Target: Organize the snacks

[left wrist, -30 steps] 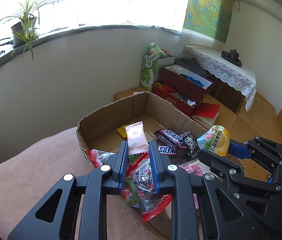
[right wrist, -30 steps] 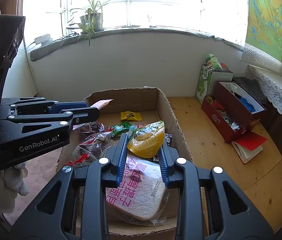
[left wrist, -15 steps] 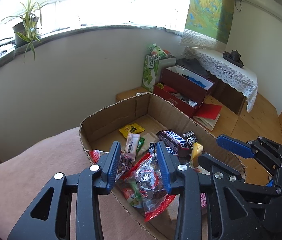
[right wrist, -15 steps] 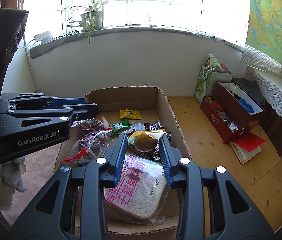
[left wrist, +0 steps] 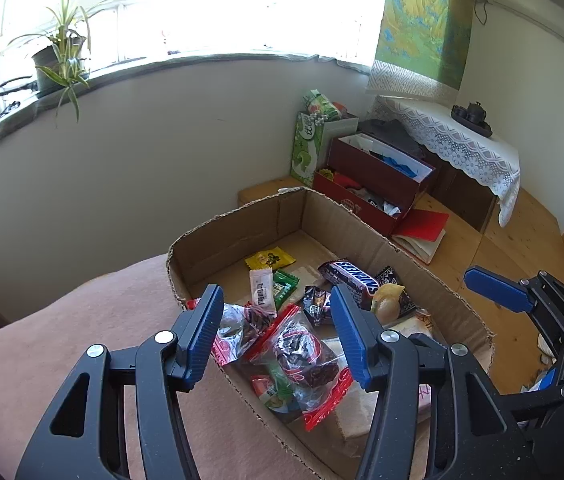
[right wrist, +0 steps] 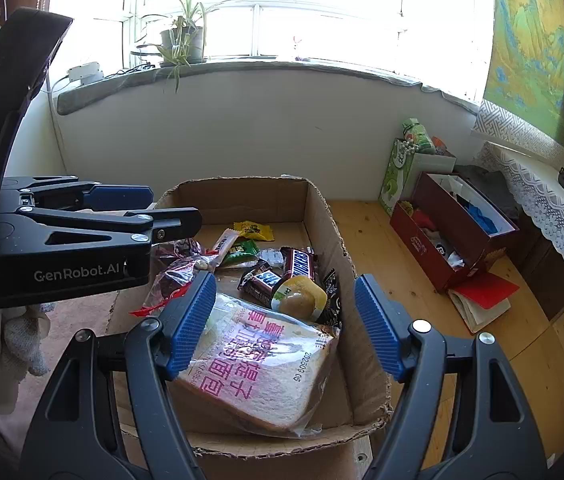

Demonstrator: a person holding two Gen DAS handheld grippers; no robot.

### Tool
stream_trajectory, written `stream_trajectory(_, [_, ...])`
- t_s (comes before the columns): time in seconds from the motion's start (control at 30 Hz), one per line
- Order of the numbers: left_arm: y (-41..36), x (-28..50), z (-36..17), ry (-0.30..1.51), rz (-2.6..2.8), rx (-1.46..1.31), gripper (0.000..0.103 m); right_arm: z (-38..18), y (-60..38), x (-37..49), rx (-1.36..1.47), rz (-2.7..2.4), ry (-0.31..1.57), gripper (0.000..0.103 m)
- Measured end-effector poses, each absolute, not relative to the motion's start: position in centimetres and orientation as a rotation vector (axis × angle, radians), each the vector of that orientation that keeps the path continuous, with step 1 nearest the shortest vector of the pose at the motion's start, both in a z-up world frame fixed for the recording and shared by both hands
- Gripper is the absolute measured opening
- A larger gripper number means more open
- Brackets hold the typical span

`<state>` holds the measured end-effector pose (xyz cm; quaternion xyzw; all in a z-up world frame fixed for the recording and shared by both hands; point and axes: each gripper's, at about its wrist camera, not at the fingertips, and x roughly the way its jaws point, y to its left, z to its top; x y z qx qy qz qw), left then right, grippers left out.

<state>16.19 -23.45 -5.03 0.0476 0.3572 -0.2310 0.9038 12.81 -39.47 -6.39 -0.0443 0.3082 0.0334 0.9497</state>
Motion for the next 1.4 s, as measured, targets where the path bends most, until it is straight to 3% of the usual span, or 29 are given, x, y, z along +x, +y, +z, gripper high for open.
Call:
stream_trajectory(0.17, [-23.3, 15.5, -4.6, 0.727, -0.478, 0.105, 0.06, -6.1, -39.1, 12.1, -0.094, 0.045, 0.625, 0.075])
stream_trajectory(0.8, [-21.6, 12.7, -3.3, 0.682, -0.454, 0.111, 0.06, -4.4, -38.0, 8.7, -0.116, 0.003, 0.597, 0.075])
stream_trajectory(0.97, [-20.9, 10.9, -2.8, 0.651, -0.45, 0.115, 0.065, -3.6, -37.5, 7.4, -0.118, -0.005, 0.578, 0.075])
stream_trajectory(1.0, [-20.6, 10.6, -2.7, 0.652, -0.451, 0.112, 0.065, -3.5, -37.3, 7.1, -0.119, -0.008, 0.574, 0.076])
stream_trajectory(1.1, [-19.7, 9.5, -2.5, 0.643, -0.441, 0.107, 0.068, -3.0, -36.9, 5.9, -0.121, -0.027, 0.539, 0.099])
stream_trajectory(1.4, [-16.7, 5.4, -2.3, 0.598, -0.388, 0.106, 0.076, -2.0, -36.1, 2.6, -0.074, -0.048, 0.504, 0.103])
